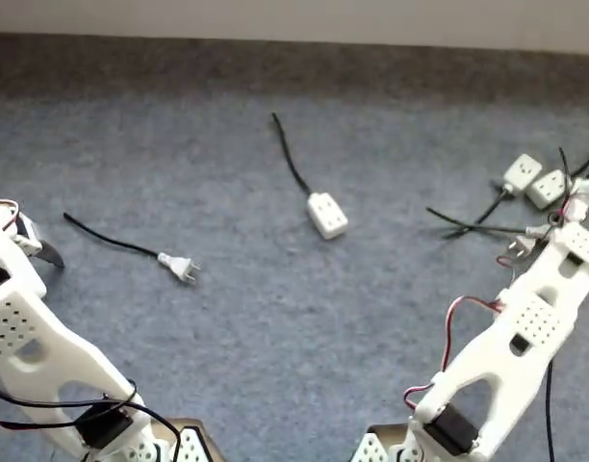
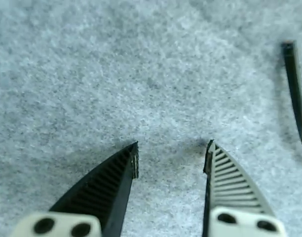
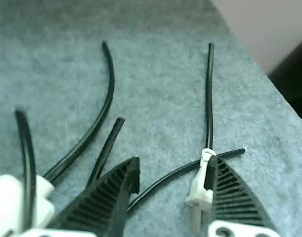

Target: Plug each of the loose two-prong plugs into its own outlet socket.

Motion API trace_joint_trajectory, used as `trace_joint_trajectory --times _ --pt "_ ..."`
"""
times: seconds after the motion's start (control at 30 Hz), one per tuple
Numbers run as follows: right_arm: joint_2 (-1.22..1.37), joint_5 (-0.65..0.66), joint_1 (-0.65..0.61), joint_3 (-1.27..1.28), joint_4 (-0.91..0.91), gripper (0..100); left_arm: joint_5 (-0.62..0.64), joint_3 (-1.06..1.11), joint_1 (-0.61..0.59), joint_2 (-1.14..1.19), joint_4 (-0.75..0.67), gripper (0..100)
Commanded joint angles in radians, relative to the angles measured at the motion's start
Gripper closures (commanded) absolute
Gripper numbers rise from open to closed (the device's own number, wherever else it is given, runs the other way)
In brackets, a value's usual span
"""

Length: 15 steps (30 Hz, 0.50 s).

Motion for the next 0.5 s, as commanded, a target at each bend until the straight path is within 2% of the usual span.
trace_joint_trajectory --times 0.0,0.07,0.13,0.47 --pt "0.045 0.057 0.008 0.038 -0.111 77.6 0.043 -0.002 0.022 -0.012 0.014 78" --pt "0.05 0.057 0.013 0.041 -0.101 77.6 0.06 -0.007 0.021 -0.013 0.014 78" --pt "0.05 0.057 0.013 0.035 -0.015 77.6 0.061 -0.007 0.021 -0.015 0.015 78" --pt "-0.051 0.058 -0.025 -0.143 0.788 77.6 0.061 -0.007 0.018 -0.015 0.017 78"
